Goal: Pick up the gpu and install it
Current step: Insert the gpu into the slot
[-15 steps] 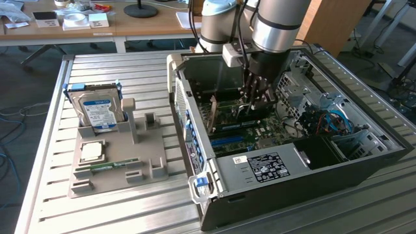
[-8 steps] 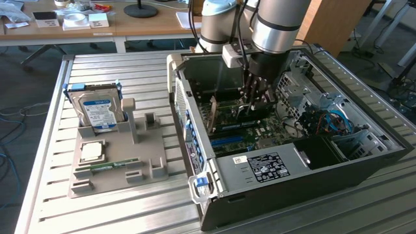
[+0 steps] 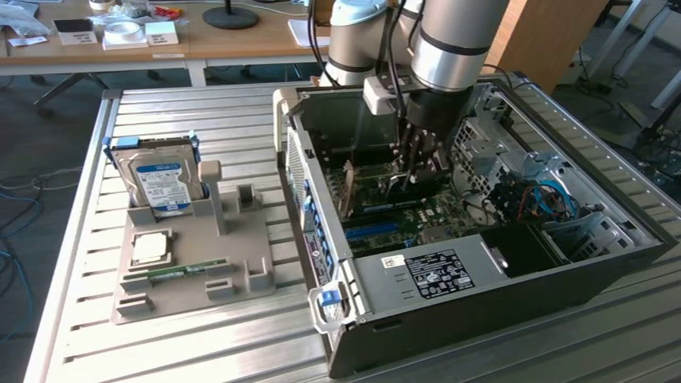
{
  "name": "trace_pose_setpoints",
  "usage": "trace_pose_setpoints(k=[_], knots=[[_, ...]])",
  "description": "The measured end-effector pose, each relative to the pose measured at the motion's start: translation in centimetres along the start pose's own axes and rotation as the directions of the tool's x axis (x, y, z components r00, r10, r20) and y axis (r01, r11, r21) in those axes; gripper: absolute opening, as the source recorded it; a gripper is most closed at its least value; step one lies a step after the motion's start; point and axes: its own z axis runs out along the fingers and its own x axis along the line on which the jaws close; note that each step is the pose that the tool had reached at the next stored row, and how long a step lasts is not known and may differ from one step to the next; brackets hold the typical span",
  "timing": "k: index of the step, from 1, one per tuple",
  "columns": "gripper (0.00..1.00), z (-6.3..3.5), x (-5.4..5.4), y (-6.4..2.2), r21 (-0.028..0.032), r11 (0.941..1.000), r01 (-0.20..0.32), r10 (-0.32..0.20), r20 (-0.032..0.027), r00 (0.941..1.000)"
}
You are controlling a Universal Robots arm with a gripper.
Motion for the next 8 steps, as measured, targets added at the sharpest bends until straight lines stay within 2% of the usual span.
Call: trace_pose_setpoints(k=[8], knots=[[0.27, 0.11, 0.73, 0.01, 0.0001, 1.0000, 0.000, 0.000, 0.0002, 1.0000]])
